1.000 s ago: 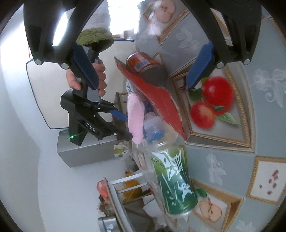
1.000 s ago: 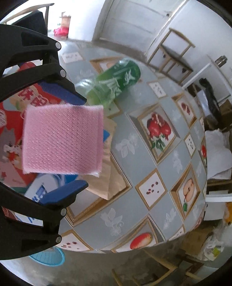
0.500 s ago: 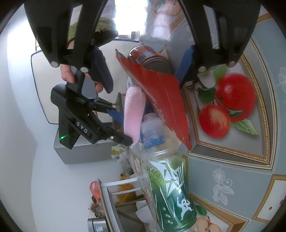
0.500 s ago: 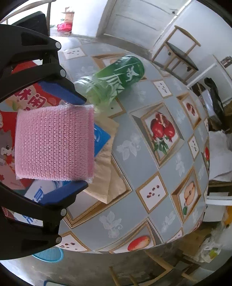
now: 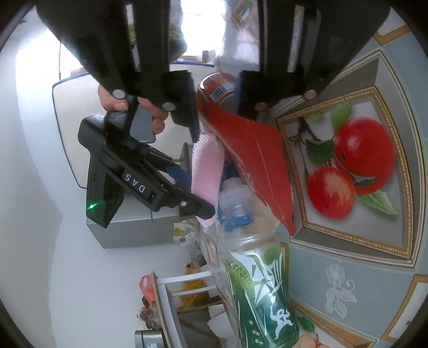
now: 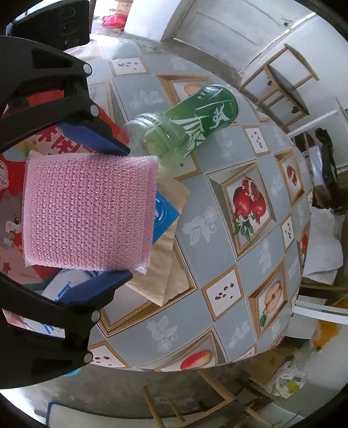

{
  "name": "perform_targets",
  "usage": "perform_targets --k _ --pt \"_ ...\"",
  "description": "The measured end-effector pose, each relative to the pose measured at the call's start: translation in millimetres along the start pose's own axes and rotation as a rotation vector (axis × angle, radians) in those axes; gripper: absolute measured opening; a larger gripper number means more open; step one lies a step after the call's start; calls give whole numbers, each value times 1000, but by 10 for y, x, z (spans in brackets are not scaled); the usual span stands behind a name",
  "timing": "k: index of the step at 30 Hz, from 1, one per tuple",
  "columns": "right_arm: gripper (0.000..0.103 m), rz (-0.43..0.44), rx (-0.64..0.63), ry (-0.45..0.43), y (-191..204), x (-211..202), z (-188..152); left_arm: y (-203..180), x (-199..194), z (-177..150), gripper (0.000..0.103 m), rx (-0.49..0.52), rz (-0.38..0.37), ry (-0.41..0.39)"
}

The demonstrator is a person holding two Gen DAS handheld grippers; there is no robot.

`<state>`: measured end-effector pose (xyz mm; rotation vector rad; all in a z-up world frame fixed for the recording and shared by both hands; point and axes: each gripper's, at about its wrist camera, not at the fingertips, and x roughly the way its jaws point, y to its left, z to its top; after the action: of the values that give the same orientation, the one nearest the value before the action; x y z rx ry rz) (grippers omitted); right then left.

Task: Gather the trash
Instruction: 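Lift the pink sponge with the right gripper while the left grasps the red snack bag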

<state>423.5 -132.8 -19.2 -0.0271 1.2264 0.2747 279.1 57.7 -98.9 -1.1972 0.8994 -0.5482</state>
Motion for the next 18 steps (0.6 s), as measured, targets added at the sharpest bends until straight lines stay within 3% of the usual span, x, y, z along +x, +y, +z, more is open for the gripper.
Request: perform_targets --k 10,18 --pt "78 51 58 -46 -116 -172 -87 17 -50 -25 3 -28 -54 4" --pt "77 111 83 -102 -166 -467 -178 -55 -139 -62 0 -27 -120 -15"
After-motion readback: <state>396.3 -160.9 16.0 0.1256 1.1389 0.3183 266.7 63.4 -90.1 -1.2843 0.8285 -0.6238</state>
